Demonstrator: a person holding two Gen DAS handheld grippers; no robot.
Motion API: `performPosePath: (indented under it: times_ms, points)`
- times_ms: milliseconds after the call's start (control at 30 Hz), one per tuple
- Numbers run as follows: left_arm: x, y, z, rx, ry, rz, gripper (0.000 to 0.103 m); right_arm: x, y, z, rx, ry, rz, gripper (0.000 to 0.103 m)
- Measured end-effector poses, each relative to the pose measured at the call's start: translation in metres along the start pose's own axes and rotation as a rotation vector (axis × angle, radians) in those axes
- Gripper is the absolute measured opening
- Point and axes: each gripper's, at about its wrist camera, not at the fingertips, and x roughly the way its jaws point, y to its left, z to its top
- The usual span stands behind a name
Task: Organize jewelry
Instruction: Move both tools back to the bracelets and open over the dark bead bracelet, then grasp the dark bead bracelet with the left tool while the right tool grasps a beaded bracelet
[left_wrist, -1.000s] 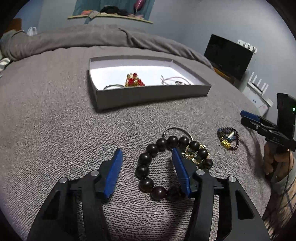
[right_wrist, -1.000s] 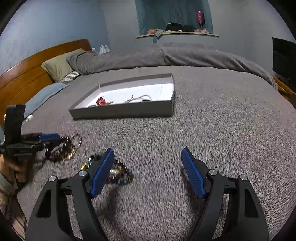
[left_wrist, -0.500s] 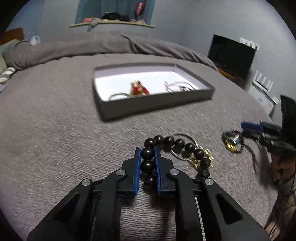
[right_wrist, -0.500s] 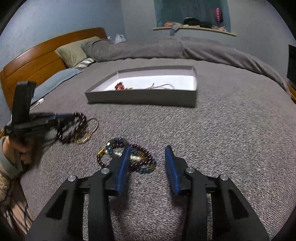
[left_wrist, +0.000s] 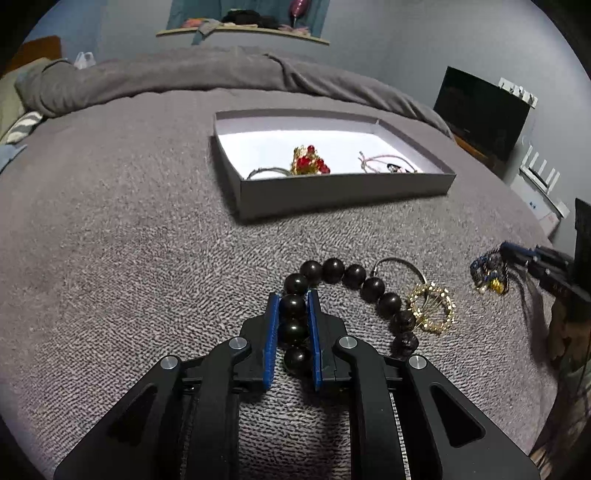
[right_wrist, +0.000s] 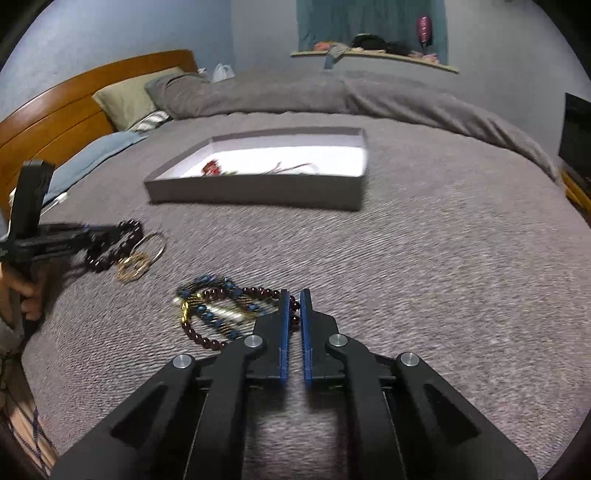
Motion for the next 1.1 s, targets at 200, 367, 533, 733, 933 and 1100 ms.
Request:
performPosePath:
  times_ms: [200,367,533,733,933,1100]
  points:
    - [0.007,-0.003,-0.001,0.008,0.033,0.001,0.022,-0.004,-0.013,0.006,0.03,-0.019,-0.034,0.005]
    - [0.011,-0.003,-0.002,0.011,0.052,0.003,0.023,0.006,-0.016,0.002,0.043,0.036,-0.025,0.009]
    - [0.015,-0.003,-0.001,0.012,0.064,0.001,0.023,0.014,-0.016,-0.001,0.044,0.072,-0.012,0.027]
    - [0.015,0.0,-0.002,0.0,0.068,-0.016,0.025,0.02,-0.018,-0.002,0.058,0.09,0.0,0.022]
    - [0.008,-0.005,-0.003,0.024,0.035,0.001,0.015,0.015,-0.019,-0.001,0.05,0.056,-0.018,0.006]
    - [-0.018,-0.009,0.003,0.025,-0.088,-0.057,0.015,-0.01,-0.022,0.007,0.069,-0.069,-0.023,0.006]
